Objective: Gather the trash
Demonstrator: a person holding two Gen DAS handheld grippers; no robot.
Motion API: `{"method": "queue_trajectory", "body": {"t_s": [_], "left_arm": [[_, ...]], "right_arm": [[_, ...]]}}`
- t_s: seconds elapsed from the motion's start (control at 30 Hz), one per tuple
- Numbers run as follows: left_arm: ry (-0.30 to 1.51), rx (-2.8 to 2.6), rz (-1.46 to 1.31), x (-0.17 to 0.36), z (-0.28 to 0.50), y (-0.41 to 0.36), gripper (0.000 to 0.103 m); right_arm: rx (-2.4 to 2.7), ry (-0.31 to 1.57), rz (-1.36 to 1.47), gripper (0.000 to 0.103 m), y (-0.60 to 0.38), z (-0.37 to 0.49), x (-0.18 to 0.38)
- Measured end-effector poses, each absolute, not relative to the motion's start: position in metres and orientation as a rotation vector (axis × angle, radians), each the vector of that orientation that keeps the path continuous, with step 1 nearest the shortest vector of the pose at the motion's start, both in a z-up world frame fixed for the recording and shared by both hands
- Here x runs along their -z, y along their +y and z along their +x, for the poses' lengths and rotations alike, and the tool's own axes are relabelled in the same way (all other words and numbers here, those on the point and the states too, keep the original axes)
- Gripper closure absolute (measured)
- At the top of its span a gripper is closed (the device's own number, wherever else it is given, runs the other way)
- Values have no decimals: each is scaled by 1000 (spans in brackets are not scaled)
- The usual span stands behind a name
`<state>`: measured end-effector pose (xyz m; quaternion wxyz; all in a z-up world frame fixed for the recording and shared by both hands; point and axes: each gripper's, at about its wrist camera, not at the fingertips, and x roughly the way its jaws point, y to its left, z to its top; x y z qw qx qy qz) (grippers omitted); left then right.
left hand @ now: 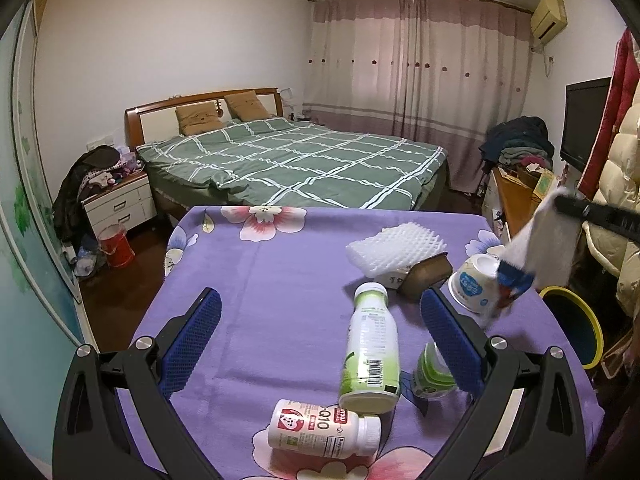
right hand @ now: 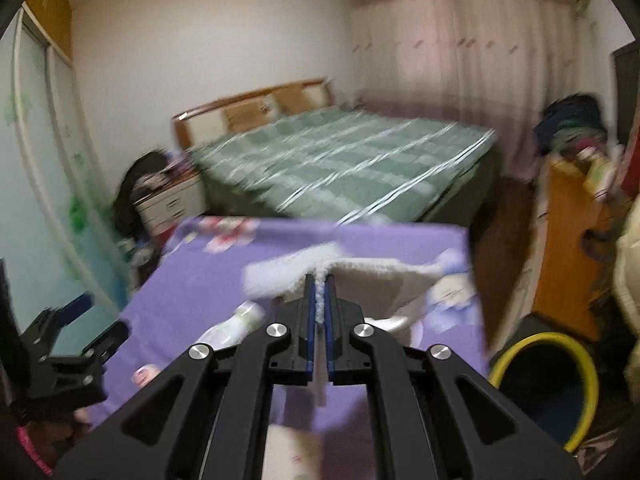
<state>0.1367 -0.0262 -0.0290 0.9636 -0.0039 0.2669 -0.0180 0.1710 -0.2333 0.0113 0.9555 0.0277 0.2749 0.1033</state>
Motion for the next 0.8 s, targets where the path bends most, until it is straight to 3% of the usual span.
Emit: {"method": "queue_trajectory", "body": {"t_s": [0.37,0.6,0.7,0.8], "left_arm": [[545,60,8,29,138,-36,5],[546,61,6,27,139,-37,5],[544,69,9,27,137,-38,5],[539,73,11,26,135,-38,5]], "right_arm": [[-314,565,90,98,-238,165,-25],[-246,469,38,97,-231,154,-42],[-419,548,82,97,-226,163,-43],[-251,486,3,95,-222,161,-44]]}}
